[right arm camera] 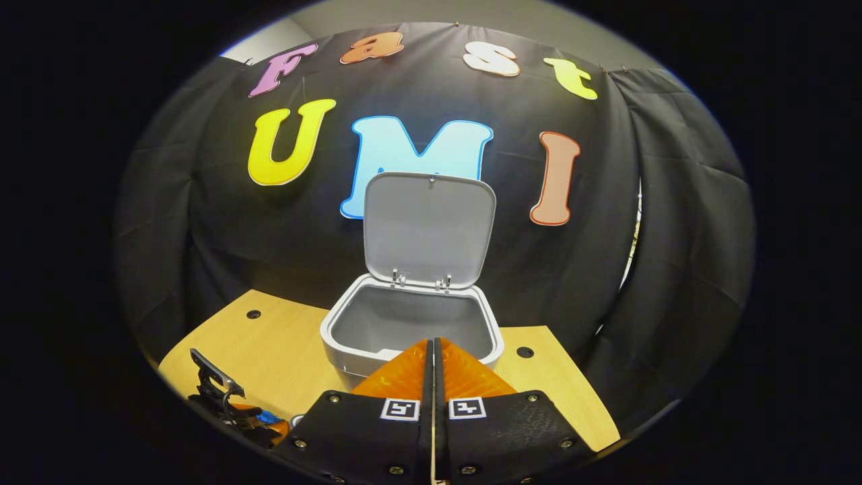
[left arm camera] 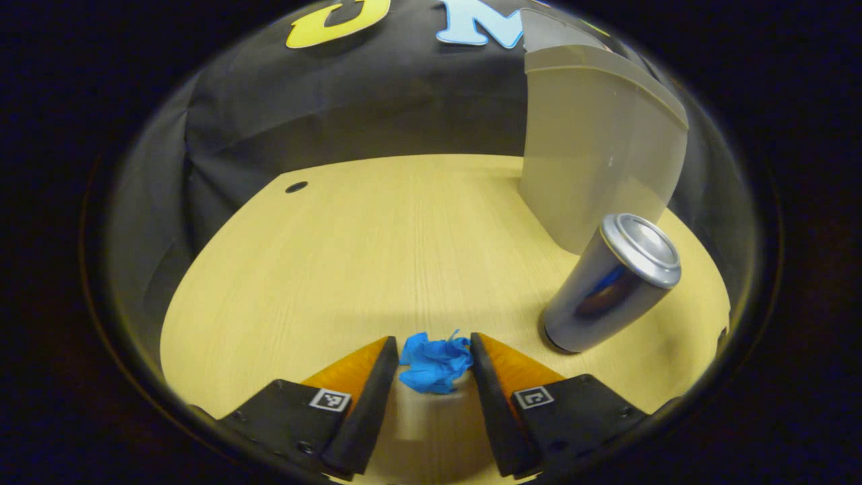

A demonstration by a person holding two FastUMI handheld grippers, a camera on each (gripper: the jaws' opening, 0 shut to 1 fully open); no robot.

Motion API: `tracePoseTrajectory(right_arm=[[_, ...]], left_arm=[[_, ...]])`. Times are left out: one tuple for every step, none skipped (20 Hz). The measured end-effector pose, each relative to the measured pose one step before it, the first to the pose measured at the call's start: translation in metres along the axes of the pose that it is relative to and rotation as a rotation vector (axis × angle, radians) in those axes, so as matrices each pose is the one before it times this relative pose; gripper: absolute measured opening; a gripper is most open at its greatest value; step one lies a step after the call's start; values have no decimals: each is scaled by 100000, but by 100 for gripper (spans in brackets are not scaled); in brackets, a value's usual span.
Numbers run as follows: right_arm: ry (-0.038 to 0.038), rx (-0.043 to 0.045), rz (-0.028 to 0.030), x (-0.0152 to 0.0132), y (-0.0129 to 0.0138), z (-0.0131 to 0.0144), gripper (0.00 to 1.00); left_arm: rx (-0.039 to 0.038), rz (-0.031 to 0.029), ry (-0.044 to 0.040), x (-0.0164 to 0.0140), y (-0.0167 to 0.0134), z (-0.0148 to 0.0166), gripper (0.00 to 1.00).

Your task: Press the lid of the desktop garbage bin to open it, pick up the crumpled paper on the desktop and throw it into the bin, then pick up the pop can on the desktop and drop it into the bin, and finally close the garbage bin lid.

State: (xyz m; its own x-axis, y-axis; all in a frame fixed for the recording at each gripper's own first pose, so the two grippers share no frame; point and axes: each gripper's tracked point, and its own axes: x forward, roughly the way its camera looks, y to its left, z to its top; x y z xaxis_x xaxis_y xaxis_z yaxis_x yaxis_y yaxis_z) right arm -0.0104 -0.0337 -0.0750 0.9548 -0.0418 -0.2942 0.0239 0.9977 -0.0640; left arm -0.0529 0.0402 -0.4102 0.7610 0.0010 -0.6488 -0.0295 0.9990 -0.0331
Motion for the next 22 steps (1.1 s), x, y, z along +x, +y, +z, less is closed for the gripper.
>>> tracePoseTrajectory(right_arm=[[240,5,3,-18,-39,-187,2],[335,54,62,58,58,-7,2],[302,149,128,-21,2,-183,2],[168,226,168,114,50,-36,2],[128,254,174,-72,63,-51,2],[59,158,133,59,24,-17,2],[-69,133,221,-36,33,-66,2],[45,-16,173,-44,138,44,2],[-16,-68,213,3,14,-26,2],[-38,-62,178,-20,13,-12,2],[54,38,99,27,-22,-108,2],[-40,261,34,-33,-48,-4,2],[-28,379,-42,-49,-80,-116,2],[-24,412,-20,-54,-46,-18,2],[141,343,-31,-27,26,-136,2],[-10,205,17,-58,-38,-26,2],[-142,35,-19,-61,13,-91,2],[-36,-12,-33,-131,-36,-18,2],[-129,142,-69,-85,-18,-121,2],[-77,236,-166,-50,-81,-12,2],[-186,276,-205,-169,-49,-81,2],[-113,219,-171,-102,-72,-2,2]], left_arm=[[297,768,141,99,228,32,68],[467,862,23,-14,220,49,57],[412,431,28,-73,70,69,46],[349,326,-150,-111,35,99,41],[366,392,-336,-66,-2,202,43],[220,139,-463,-49,-47,250,42],[524,208,-381,-112,29,174,40],[393,48,-749,-185,42,355,40],[257,166,-944,-191,57,397,40],[122,300,-1160,-140,111,546,41],[-175,43,-1006,-188,70,542,43],[-220,298,-865,-170,158,544,43],[-425,2,-1188,-219,139,806,43],[-339,256,-1627,-290,96,957,42],[-261,210,-1923,-218,159,996,42],[-501,-194,-2015,-189,21,1170,44],[-443,-149,-1632,-215,-14,1029,41],[-549,-274,-1742,-85,-151,1093,43],[-504,-186,-1937,-131,-176,1224,43],[-479,-337,-2156,-110,-236,1420,43],[-392,-381,-2428,-133,-307,1374,43],[-347,-578,-2447,40,-280,1448,41]])
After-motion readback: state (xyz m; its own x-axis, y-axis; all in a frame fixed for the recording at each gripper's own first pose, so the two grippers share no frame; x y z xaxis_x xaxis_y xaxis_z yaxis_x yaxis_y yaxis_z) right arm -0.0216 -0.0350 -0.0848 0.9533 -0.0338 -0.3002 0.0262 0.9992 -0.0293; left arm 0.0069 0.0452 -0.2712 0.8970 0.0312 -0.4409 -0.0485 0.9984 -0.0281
